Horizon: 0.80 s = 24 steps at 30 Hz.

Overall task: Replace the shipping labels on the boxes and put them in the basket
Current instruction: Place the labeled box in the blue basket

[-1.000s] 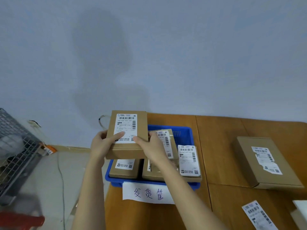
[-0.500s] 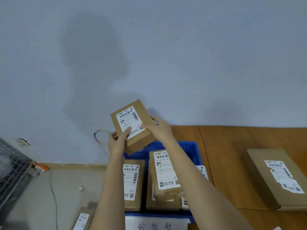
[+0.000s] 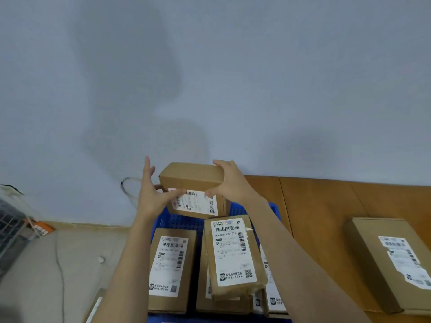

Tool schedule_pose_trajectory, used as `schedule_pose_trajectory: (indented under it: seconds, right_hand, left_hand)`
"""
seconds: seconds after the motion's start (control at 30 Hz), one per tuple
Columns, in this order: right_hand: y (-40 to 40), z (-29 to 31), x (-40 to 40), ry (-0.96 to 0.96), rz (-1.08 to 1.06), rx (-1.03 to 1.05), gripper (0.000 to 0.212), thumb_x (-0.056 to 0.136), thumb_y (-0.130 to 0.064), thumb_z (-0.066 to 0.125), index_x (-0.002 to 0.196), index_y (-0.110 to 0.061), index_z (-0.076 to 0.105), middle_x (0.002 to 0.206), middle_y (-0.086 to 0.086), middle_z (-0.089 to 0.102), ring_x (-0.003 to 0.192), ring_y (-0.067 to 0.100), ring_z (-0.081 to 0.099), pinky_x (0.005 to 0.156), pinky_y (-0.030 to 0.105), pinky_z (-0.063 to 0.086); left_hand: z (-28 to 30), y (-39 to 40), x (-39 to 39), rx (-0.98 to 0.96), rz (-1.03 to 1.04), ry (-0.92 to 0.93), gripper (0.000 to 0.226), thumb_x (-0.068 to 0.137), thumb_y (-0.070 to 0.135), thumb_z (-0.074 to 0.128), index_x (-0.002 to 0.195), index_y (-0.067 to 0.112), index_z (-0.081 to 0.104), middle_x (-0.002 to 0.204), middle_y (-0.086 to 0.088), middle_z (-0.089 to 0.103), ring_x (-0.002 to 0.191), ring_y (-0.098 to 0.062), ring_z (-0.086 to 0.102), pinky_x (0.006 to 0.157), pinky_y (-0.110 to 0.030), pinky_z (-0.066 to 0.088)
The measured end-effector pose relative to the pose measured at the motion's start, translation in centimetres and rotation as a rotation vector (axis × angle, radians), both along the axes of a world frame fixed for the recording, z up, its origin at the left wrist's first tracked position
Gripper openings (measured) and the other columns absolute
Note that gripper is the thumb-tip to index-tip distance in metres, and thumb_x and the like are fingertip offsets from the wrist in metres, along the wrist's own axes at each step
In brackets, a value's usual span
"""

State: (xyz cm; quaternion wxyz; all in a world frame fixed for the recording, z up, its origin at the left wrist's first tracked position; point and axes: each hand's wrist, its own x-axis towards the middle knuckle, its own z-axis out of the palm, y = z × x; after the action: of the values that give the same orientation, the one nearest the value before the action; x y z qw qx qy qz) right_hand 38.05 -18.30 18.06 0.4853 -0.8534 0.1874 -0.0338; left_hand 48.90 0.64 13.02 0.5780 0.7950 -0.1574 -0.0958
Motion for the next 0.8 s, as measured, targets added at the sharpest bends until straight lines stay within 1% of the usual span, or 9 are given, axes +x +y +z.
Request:
schedule_pose_trajectory:
  seconds: [0.03, 0.1, 0.17, 0.27, 0.37, 0.43, 0.6, 0.7, 0.8]
  right_hand:
    - [0.0, -0.3, 0.0, 0.021, 0.014, -0.003, 0.094, 0.07, -0.013, 0.086, 0.148, -0.018, 0.034, 0.139, -0.001, 0.033, 0.124, 0.015, 0.039, 0.099, 0.025, 0.033]
    - [0.1, -1.2, 0.0, 0.042, 0.047, -0.013, 0.089, 0.069, -0.011, 0.086, 0.144, -0.018, 0.038, 0.134, -0.002, 0.034, 0.12, 0.014, 0.041, 0.096, 0.025, 0.034]
    - [0.3, -2.1, 0.1, 0.037, 0.072, -0.023, 0.085, 0.068, -0.009, 0.086, 0.14, -0.019, 0.042, 0.13, -0.003, 0.035, 0.12, 0.015, 0.04, 0.095, 0.026, 0.035]
    - [0.4, -3.4, 0.5, 0.029, 0.081, -0.154, 0.083, 0.065, -0.013, 0.087, 0.135, -0.028, 0.046, 0.128, -0.009, 0.042, 0.121, 0.016, 0.035, 0.097, 0.034, 0.036]
    - [0.6, -4.1, 0.8, 0.083, 0.093, -0.206, 0.084, 0.063, -0.013, 0.087, 0.133, -0.03, 0.045, 0.131, -0.01, 0.045, 0.121, 0.016, 0.036, 0.098, 0.038, 0.039]
    - [1.0, -4.6, 1.0, 0.142, 0.103, -0.192, 0.082, 0.063, -0.008, 0.085, 0.132, -0.028, 0.044, 0.132, -0.006, 0.045, 0.12, 0.017, 0.038, 0.094, 0.038, 0.041]
    - [1.6, -6.0, 1.1, 0.317, 0.149, -0.12, 0.063, 0.079, -0.001, 0.068, 0.133, -0.022, 0.044, 0.128, 0.001, 0.044, 0.11, 0.019, 0.044, 0.088, 0.032, 0.043]
    - [1.5, -6.0, 1.1, 0.407, 0.176, -0.118, 0.055, 0.086, -0.001, 0.054, 0.136, -0.022, 0.043, 0.128, 0.005, 0.045, 0.101, 0.019, 0.045, 0.08, 0.031, 0.04]
    - [1.6, -6.0, 1.3, 0.437, 0.177, -0.151, 0.055, 0.085, -0.003, 0.054, 0.135, -0.024, 0.043, 0.128, 0.006, 0.047, 0.1, 0.02, 0.048, 0.078, 0.031, 0.041]
  left_hand:
    - [-0.1, 0.2, 0.3, 0.016, -0.064, 0.019, 0.127, 0.064, 0.018, 0.091, 0.156, 0.045, 0.009, 0.151, 0.0, 0.04, 0.116, -0.021, 0.055, 0.081, -0.028, 0.051]
    - [-0.4, 0.7, 0.6, 0.051, -0.127, 0.058, 0.124, 0.059, 0.024, 0.094, 0.155, 0.046, 0.019, 0.136, -0.001, 0.049, 0.114, -0.02, 0.055, 0.088, -0.033, 0.052]
    - [-0.8, 1.0, 0.7, 0.128, -0.15, 0.044, 0.128, 0.046, 0.046, 0.094, 0.153, 0.046, 0.025, 0.131, 0.003, 0.046, 0.115, -0.016, 0.05, 0.093, -0.037, 0.05]
    - [-1.5, 1.2, 0.7, 0.289, -0.211, -0.02, 0.121, 0.037, 0.067, 0.077, 0.148, 0.042, 0.035, 0.127, 0.004, 0.037, 0.113, -0.014, 0.044, 0.086, -0.028, 0.042]
    - [-2.4, 1.3, 1.1, 0.405, -0.209, -0.112, 0.097, 0.055, 0.048, 0.09, 0.138, 0.038, 0.043, 0.126, 0.004, 0.035, 0.111, -0.017, 0.045, 0.083, -0.031, 0.04]
    - [-2.8, 1.3, 1.3, 0.493, -0.19, -0.161, 0.085, 0.066, 0.035, 0.09, 0.136, 0.036, 0.043, 0.127, 0.005, 0.035, 0.108, -0.017, 0.046, 0.082, -0.035, 0.041]
    - [-5.0, 1.7, 0.6, 0.708, -0.18, -0.149, 0.087, 0.06, 0.044, 0.09, 0.134, 0.034, 0.046, 0.124, 0.002, 0.044, 0.117, -0.025, 0.044, 0.094, -0.045, 0.043]
    - [-5.9, 1.5, -0.1, 0.768, -0.147, -0.176, 0.087, 0.06, 0.047, 0.089, 0.134, 0.033, 0.045, 0.125, 0.0, 0.046, 0.115, -0.027, 0.041, 0.098, -0.043, 0.038]
    - [-5.8, 1.1, -0.2, 0.807, -0.141, -0.18, 0.087, 0.06, 0.046, 0.088, 0.133, 0.031, 0.043, 0.128, 0.0, 0.045, 0.118, -0.026, 0.04, 0.099, -0.041, 0.036]
